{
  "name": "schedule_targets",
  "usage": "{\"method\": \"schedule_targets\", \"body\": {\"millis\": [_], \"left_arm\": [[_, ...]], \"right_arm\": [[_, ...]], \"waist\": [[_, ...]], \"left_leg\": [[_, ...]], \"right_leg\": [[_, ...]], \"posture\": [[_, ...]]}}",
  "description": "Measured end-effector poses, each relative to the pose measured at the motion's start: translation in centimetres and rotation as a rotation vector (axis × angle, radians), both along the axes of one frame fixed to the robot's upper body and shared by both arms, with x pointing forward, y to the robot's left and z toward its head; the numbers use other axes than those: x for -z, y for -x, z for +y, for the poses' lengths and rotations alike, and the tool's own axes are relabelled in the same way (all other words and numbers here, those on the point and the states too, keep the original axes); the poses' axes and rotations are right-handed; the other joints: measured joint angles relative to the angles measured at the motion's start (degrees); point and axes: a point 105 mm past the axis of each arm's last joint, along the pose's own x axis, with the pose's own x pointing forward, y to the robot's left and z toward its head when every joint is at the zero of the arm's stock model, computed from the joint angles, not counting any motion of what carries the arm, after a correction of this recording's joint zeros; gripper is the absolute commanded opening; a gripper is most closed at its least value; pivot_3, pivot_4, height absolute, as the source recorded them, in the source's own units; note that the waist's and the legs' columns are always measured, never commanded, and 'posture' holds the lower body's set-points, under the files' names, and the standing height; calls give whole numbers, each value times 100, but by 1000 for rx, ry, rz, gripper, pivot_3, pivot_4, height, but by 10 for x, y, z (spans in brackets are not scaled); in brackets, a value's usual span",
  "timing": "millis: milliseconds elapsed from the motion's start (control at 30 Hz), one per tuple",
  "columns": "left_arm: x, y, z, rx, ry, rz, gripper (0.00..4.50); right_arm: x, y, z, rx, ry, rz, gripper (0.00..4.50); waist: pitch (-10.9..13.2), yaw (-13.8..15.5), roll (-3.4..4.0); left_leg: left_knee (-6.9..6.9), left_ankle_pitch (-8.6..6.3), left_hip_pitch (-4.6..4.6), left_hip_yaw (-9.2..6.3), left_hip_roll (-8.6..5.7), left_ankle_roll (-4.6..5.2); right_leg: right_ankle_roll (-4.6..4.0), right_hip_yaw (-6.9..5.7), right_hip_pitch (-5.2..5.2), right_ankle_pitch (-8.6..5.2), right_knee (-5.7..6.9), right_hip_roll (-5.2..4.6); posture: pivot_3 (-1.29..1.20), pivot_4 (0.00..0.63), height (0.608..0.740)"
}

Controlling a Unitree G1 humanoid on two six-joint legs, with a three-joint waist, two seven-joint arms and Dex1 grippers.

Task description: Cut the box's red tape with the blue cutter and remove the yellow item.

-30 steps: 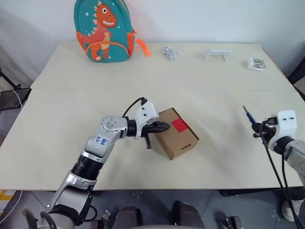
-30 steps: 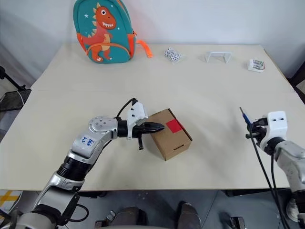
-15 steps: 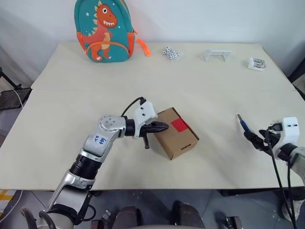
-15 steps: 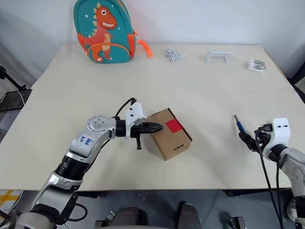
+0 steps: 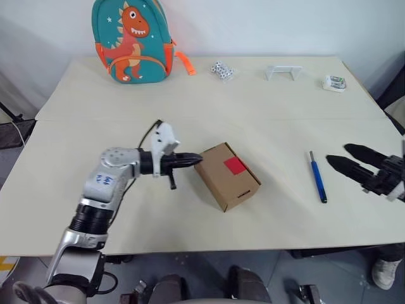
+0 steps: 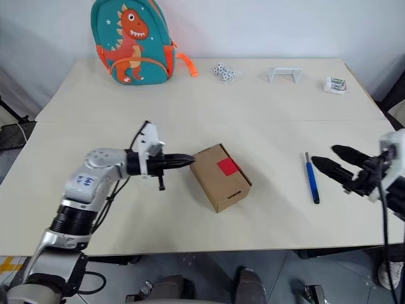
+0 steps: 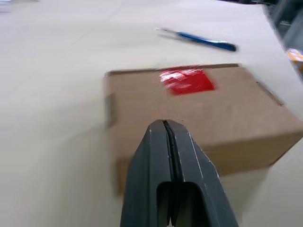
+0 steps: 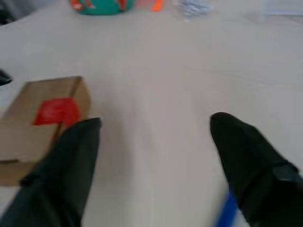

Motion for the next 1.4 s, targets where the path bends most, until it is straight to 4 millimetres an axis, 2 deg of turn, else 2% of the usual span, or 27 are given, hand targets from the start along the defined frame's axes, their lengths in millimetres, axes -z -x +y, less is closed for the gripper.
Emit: {"method": "schedule_targets", "body": {"millis": [133, 267, 367, 433, 600, 733, 833, 1100, 1267, 1400], "left_arm": [[6, -3, 26, -80, -85, -5, 0], [32, 7, 25, -73, -104, 76, 0], [47, 16, 8, -26, -94, 127, 0], [49, 18, 0, -7, -87, 133, 0], [51, 20, -16, 10, -59, 147, 0], [52, 19, -22, 5, -63, 164, 0], [54, 19, -24, -3, -72, 175, 0], [57, 16, -20, -28, -95, 182, 0], [61, 16, -18, -26, -102, 194, 0], [62, 16, -15, -21, -113, 196, 0]], "right_arm": [[39, -19, 39, -79, 125, 51, 1403], [65, -39, 58, -90, 197, 42, 41], [77, -54, 63, -82, 263, 19, 41], [81, -57, 71, -105, 276, 7, 41], [90, -50, 99, -226, 253, 22, 41], [89, -41, 112, -291, 258, 38, 41], [90, -31, 122, -339, 249, 74, 41], [91, -6, 134, -409, 272, 130, 41], [90, -2, 136, -414, 278, 136, 41], [97, 0, 129, -392, 287, 162, 41]], "waist": [[1, 8, 0], [2, 41, 1], [3, 60, 0], [3, 51, 1], [3, 13, 1], [3, 9, 1], [3, 2, 1], [3, 5, 1], [3, 9, 1], [3, 13, 1]], "left_leg": [[-2, 0, -4, 1, -2, -1], [-3, -1, -10, 2, -5, -3], [-2, 0, -12, 0, -5, -3], [-3, 2, -10, 1, -4, -7], [-4, 4, -8, 0, -1, -10], [-4, 4, -8, -2, -1, -10], [-5, 4, -7, -3, -1, -10], [-4, 3, -7, -4, -1, -10], [-3, 3, -6, -3, -1, -10], [-3, 3, -7, -3, -1, -10]], "right_leg": [[0, -1, -4, 0, -2, 0], [1, -3, -7, 0, -1, -1], [1, -5, -7, 0, -1, 0], [1, -5, -7, 0, -1, 1], [1, -5, -7, 0, 2, 4], [1, -5, -7, 0, 4, 4], [1, -6, -7, 0, 6, 4], [1, -5, -7, 0, 6, 4], [1, -5, -7, 0, 6, 4], [1, -5, -7, -1, 5, 4]], "posture": [[0, 150, 740], [0, 150, 740], [0, 150, 740], [0, 150, 740], [0, 150, 740], [0, 150, 740], [0, 150, 740], [0, 150, 740], [0, 150, 740], [0, 150, 740]]}}
